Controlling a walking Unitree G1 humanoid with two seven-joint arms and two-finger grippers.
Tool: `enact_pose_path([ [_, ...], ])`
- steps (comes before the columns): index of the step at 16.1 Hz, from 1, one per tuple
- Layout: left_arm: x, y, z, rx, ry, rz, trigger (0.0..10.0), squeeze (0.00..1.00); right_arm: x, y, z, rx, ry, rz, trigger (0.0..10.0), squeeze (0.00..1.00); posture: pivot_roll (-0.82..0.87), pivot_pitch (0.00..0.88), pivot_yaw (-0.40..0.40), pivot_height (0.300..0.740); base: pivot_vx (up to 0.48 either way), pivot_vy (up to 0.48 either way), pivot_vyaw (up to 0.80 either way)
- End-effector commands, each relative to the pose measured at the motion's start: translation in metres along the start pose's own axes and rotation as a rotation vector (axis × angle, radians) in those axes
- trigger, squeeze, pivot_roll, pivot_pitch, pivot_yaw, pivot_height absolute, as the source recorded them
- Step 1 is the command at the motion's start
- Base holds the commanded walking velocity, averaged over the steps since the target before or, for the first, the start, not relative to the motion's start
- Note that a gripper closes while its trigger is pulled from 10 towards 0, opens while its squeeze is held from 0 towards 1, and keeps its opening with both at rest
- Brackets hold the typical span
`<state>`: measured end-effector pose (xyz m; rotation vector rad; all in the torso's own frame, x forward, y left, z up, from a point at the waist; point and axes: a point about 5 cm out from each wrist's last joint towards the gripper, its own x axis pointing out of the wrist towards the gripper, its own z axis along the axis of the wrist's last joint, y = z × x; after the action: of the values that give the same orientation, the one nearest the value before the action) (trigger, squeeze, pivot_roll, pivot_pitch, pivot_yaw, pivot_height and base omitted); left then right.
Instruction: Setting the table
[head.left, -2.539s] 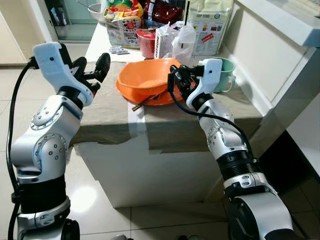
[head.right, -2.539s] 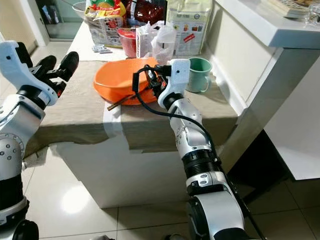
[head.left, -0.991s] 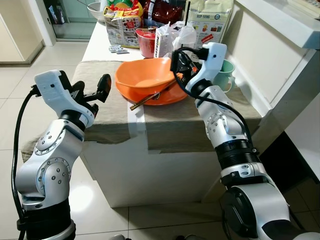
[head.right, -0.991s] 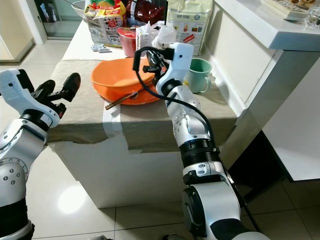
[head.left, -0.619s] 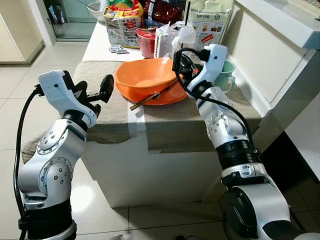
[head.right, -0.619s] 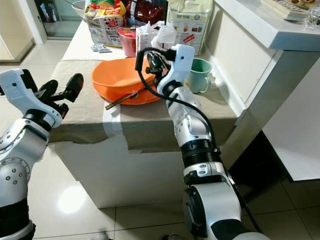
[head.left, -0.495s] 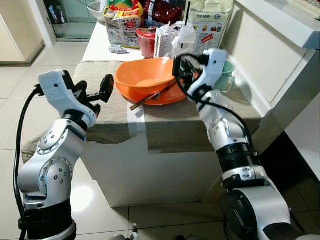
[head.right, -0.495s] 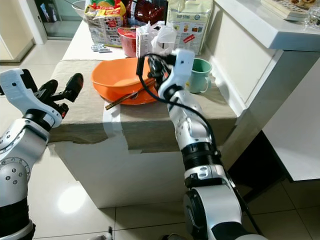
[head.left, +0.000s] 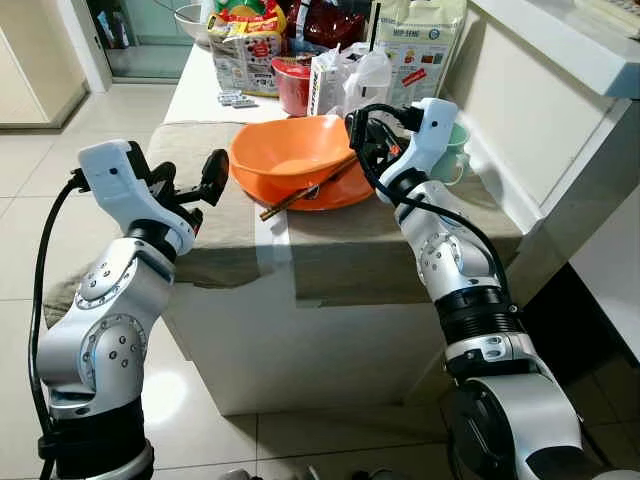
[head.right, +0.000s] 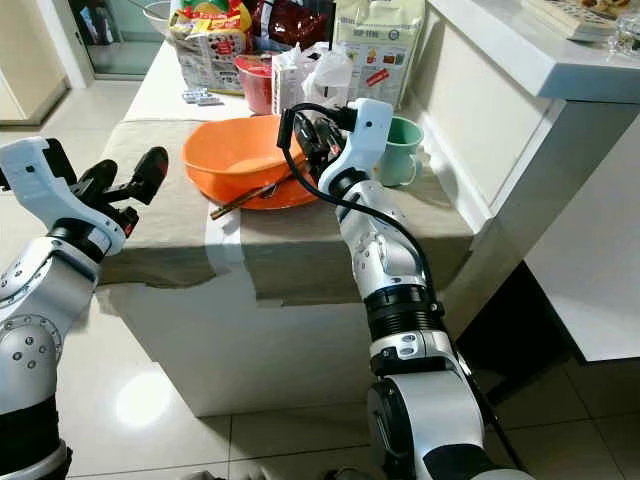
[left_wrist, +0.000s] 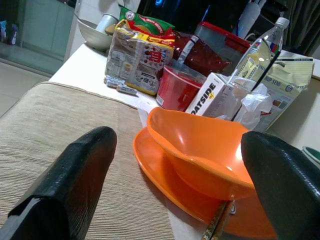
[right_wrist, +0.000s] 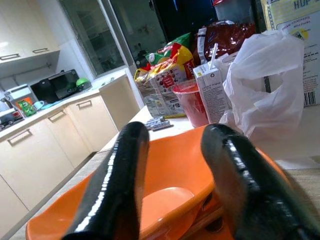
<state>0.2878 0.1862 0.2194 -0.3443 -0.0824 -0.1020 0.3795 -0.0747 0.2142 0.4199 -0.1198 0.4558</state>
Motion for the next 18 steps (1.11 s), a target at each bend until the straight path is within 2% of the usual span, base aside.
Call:
enact_pose_path([
  [1, 0.001, -0.005, 0.0, 0.006, 0.006, -0.015, 10.0, 0.0, 0.001, 0.001, 0.005, 0.008, -0.007, -0.001, 10.0, 1.0, -0.02, 0.019, -0.033, 0.74, 0.0, 0.0, 0.0],
  [2, 0.002, -0.006, 0.0, 0.006, 0.008, -0.018, 10.0, 0.0, 0.004, 0.002, 0.003, 0.033, 0.013, -0.004, 10.0, 0.0, -0.02, 0.022, -0.03, 0.74, 0.0, 0.0, 0.0],
  [8, 0.002, -0.009, 0.0, 0.008, 0.016, -0.028, 10.0, 0.0, 0.012, -0.002, -0.004, 0.216, 0.09, -0.058, 10.0, 0.0, -0.01, 0.032, -0.024, 0.74, 0.0, 0.0, 0.0],
  [11, 0.001, -0.01, -0.001, 0.005, 0.02, -0.027, 10.0, 0.0, 0.016, -0.005, -0.007, 0.261, 0.138, -0.089, 10.0, 0.0, -0.01, 0.041, -0.027, 0.74, 0.0, 0.0, 0.0],
  [13, 0.0, -0.01, -0.001, 0.001, 0.023, -0.023, 10.0, 0.0, 0.019, -0.007, -0.008, 0.267, 0.177, -0.101, 10.0, 0.0, -0.01, 0.049, -0.028, 0.74, 0.0, 0.0, 0.0],
  [15, -0.001, -0.01, -0.001, 0.0, 0.025, -0.019, 10.0, 0.0, 0.023, -0.004, -0.012, 0.235, 0.245, -0.101, 10.0, 0.0, -0.01, 0.058, -0.035, 0.74, 0.0, 0.0, 0.0],
  [18, -0.003, -0.01, -0.002, -0.004, 0.028, -0.015, 10.0, 0.0, 0.024, -0.003, -0.018, 0.194, 0.281, -0.092, 10.0, 0.0, 0.0, 0.07, -0.041, 0.74, 0.0, 0.0, 0.0],
])
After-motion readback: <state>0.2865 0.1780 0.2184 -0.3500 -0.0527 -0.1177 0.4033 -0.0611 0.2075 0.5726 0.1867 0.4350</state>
